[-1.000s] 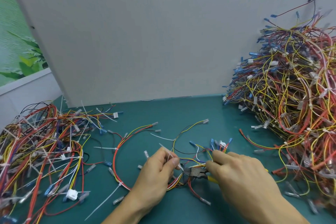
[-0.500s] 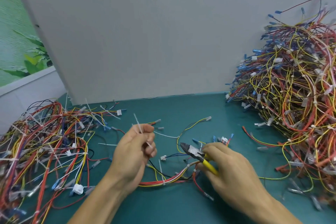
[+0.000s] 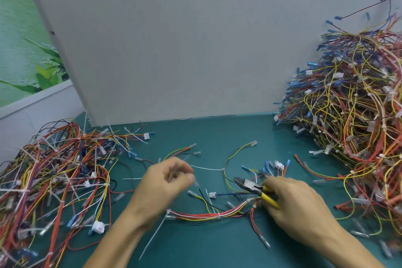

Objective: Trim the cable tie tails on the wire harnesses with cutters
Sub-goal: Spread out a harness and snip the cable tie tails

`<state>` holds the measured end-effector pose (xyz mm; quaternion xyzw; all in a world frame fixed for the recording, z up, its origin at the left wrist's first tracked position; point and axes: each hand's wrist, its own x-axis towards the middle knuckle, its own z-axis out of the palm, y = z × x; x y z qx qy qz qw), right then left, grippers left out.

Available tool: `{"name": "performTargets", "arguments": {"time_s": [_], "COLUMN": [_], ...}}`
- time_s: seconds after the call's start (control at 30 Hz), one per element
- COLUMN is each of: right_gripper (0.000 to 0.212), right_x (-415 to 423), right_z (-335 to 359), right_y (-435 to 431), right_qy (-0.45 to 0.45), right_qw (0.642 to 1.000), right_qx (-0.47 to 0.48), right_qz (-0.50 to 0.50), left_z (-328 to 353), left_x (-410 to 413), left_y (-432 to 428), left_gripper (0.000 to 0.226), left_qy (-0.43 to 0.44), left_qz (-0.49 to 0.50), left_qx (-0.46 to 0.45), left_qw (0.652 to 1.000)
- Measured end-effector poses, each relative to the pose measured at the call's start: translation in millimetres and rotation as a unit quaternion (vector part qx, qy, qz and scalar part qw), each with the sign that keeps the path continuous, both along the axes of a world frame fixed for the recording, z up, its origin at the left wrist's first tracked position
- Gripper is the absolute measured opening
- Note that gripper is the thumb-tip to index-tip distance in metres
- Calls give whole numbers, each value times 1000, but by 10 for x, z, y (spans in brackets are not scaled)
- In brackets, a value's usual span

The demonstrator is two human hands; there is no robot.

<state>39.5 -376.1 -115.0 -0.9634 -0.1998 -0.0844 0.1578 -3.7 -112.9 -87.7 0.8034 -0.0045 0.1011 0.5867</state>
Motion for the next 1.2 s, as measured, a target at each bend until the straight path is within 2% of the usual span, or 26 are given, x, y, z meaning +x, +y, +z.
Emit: {"name": "performTargets", "arguments": {"time_s": [0.07,0.13,0.2,0.27,0.37,0.47,0.57,0.63,0.7,0.8,0.87,0.97,1.07,1.2], "right_gripper": [16,16,16,17,16,11,28,33,35,30,21,14,16,19], "right_x": [-14,-26,-41,-46,-55,-107,-172,-218,-257,-284,-259,-212,-214,-219], "right_z": [21,54,79,94,114,149,142,135,105,19,-34,-75,-34,17], "right_y": [13,20,27,28,30,65,102,154,235,337,354,335,333,316], "right_qy": [4,10,11,7,11,-29,-102,-127,-139,-124,-88,-35,-20,8], "right_qw": [1000,1000,999,998,997,996,989,984,979,978,982,980,975,971], "right_qx": [8,25,37,44,55,72,101,128,136,115,126,173,207,229], "right_qz": [-3,-11,-28,-44,-52,-41,-32,0,59,119,110,87,80,73], "left_z": [-18,-73,-153,-234,-277,-254,-212,-186,-192,-223,-254,-297,-314,-342], "left_x": [-36,-47,-43,-25,-10,-13,-10,-14,-17,-27,-35,-37,-30,-29], "left_y": [-12,-63,-140,-204,-268,-265,-254,-276,-304,-341,-355,-370,-404,-460], "left_gripper": [22,27,36,39,19,7,7,7,12,13,27,44,37,28], "left_qy": [5,1,-16,-33,-61,-42,-20,17,61,67,43,-2,-74,-139], "left_qz": [-62,-99,-129,-135,-140,-133,-139,-167,-195,-222,-224,-206,-176,-120], "left_qx": [149,278,361,391,381,319,275,210,124,74,82,167,246,278], "left_qw": [987,955,923,910,912,937,951,963,971,970,970,964,950,943]}}
